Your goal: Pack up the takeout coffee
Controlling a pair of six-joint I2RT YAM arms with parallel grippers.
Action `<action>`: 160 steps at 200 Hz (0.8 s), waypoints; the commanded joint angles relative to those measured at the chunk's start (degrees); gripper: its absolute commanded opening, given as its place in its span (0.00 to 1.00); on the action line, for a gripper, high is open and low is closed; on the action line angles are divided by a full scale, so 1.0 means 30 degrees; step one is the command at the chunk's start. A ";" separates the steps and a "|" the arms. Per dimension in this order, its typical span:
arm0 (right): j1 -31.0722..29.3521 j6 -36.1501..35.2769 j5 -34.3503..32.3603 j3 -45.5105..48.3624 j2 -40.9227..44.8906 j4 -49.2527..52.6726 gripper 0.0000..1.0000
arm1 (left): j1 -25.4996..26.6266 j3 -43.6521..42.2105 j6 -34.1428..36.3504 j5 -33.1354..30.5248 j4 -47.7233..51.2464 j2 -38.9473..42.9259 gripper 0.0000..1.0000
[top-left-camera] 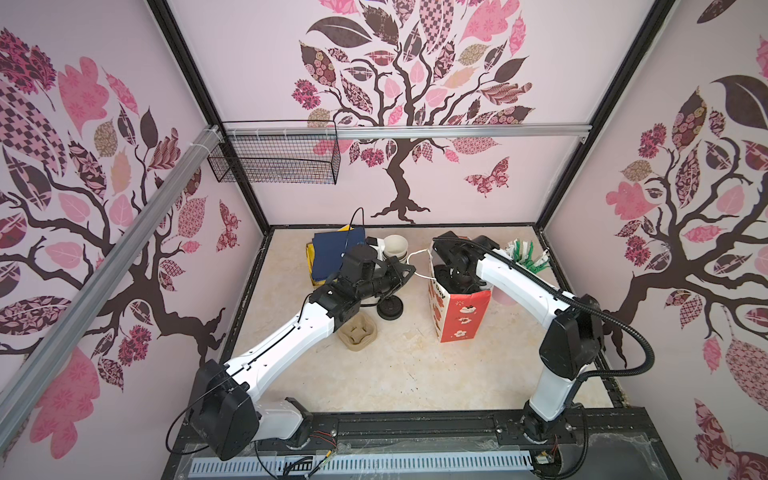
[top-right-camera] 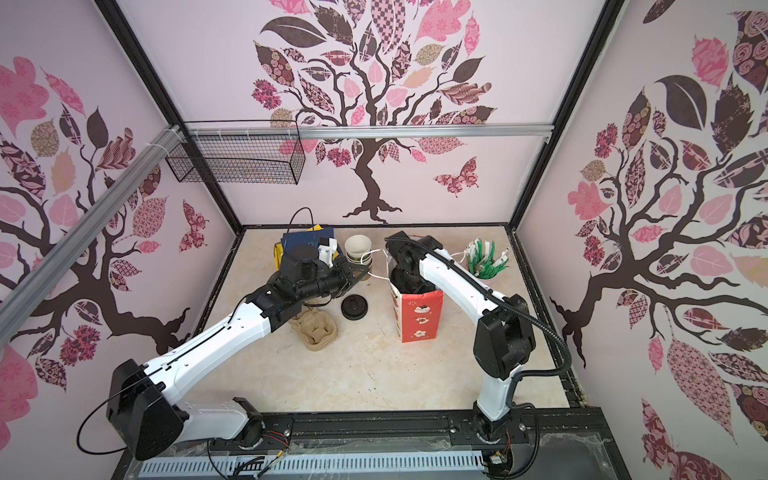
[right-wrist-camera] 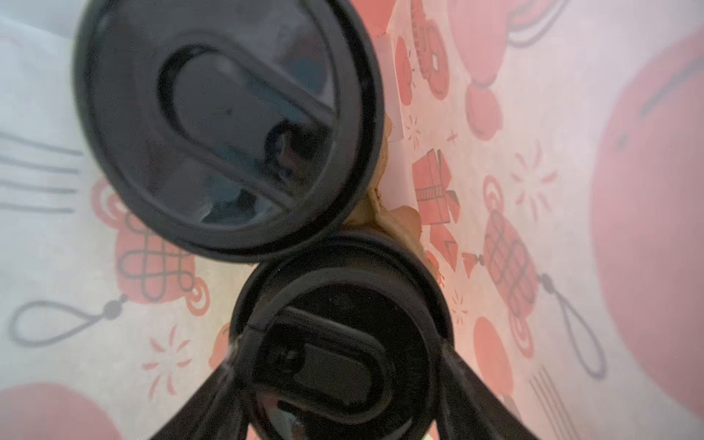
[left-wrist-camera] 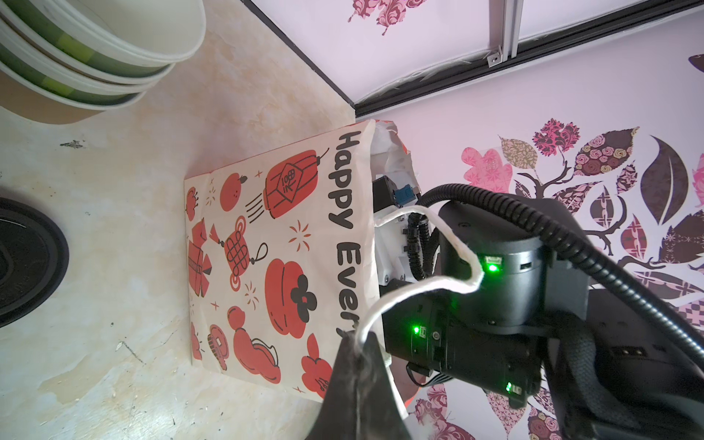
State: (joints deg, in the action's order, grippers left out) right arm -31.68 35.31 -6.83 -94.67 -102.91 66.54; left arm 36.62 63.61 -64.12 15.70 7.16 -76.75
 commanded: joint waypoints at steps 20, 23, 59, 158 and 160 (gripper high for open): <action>0.0208 0.0426 -0.0579 -0.1137 0.0737 0.0911 0.54 | -0.0136 -0.0168 0.0446 0.0185 0.0162 -0.0134 0.00; 0.0265 0.0422 -0.0530 -0.1068 0.0757 0.0814 0.54 | -0.0137 -0.0122 0.0450 0.0207 0.0159 -0.0135 0.00; 0.0343 0.0368 -0.0374 -0.1183 0.0446 0.0389 0.54 | -0.0137 0.0011 0.0597 0.0330 0.0274 -0.0139 0.00; 0.0365 -0.2316 0.1142 0.0469 0.0438 -0.0431 0.53 | -0.0120 0.2046 0.2797 0.0887 0.1008 -0.0542 0.00; 0.0351 -0.2368 0.1122 0.0414 0.0430 -0.0411 0.53 | -0.0125 0.2069 0.2798 0.0888 0.0997 -0.0525 0.00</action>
State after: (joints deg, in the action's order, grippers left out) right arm -30.92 30.30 -4.40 -92.27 -102.59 64.07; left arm 36.45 66.59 -58.17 17.23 9.76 -77.73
